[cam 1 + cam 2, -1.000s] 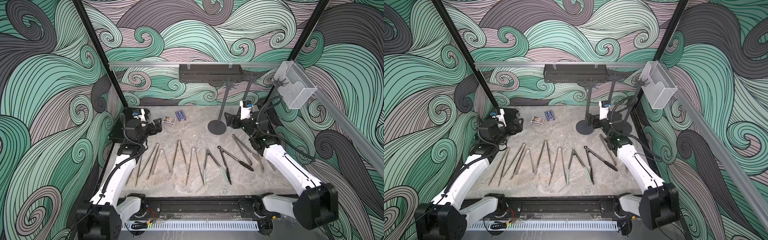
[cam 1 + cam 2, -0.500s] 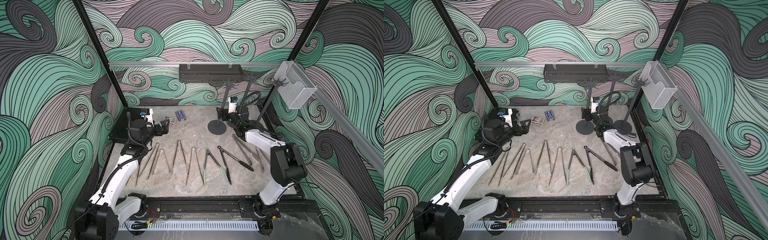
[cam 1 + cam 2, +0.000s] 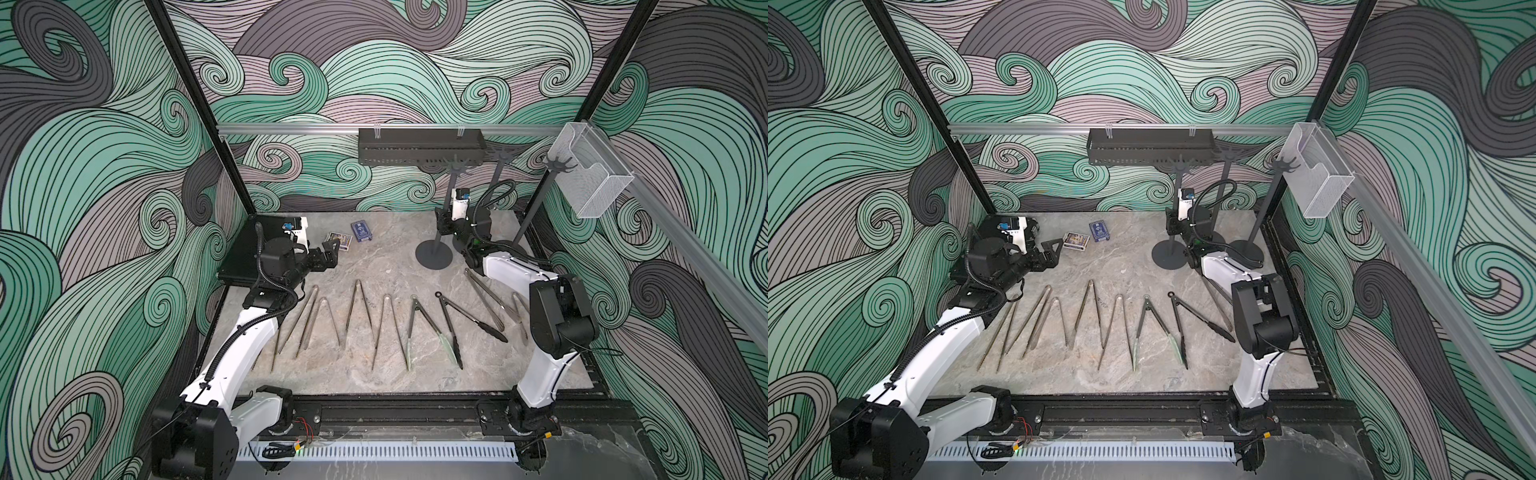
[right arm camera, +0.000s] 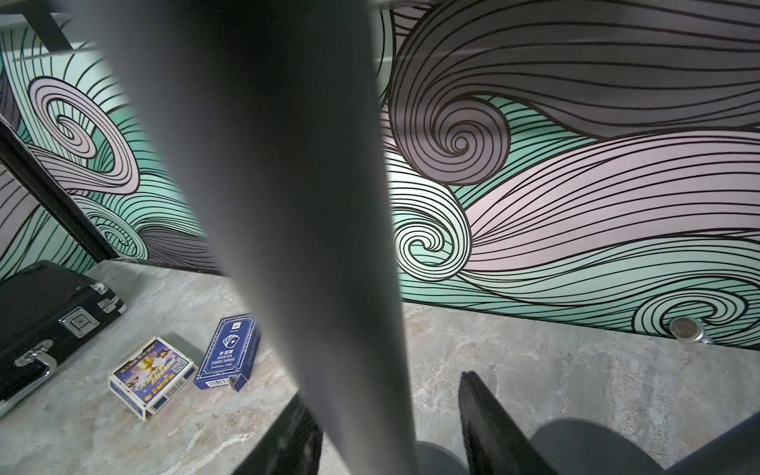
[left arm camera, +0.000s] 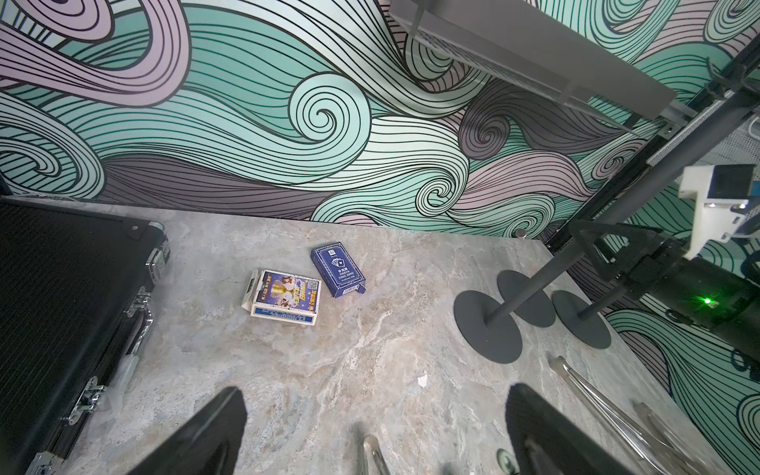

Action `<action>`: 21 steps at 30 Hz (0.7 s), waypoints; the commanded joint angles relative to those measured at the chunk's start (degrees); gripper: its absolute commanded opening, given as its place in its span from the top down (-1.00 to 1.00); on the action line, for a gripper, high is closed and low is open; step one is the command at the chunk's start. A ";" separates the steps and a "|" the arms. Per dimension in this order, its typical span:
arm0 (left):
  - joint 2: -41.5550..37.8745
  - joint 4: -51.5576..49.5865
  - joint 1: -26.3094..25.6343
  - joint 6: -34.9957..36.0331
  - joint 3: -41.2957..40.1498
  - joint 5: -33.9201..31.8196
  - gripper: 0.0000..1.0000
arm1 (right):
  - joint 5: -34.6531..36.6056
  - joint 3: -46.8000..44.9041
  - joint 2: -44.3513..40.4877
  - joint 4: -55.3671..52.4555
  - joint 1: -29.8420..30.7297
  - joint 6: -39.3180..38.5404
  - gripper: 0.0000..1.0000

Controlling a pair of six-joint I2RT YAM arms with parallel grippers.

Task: Hang food tongs on kitchen utensil racks
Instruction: Move the rack to the center of the board.

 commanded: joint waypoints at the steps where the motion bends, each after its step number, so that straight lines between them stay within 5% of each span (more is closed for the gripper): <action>1: 0.19 1.48 -0.37 0.50 0.75 0.77 -0.97 | 0.75 0.10 -1.48 1.80 0.64 -1.95 0.20; 9: 0.37 0.40 -0.58 0.54 0.89 0.19 -0.97 | 0.42 -0.72 -3.50 0.63 1.93 -4.09 1.00; 21: -2.94 -8.07 -0.60 -2.81 3.02 -7.24 -0.96 | -3.09 -1.88 -8.81 3.09 7.28 -3.54 1.00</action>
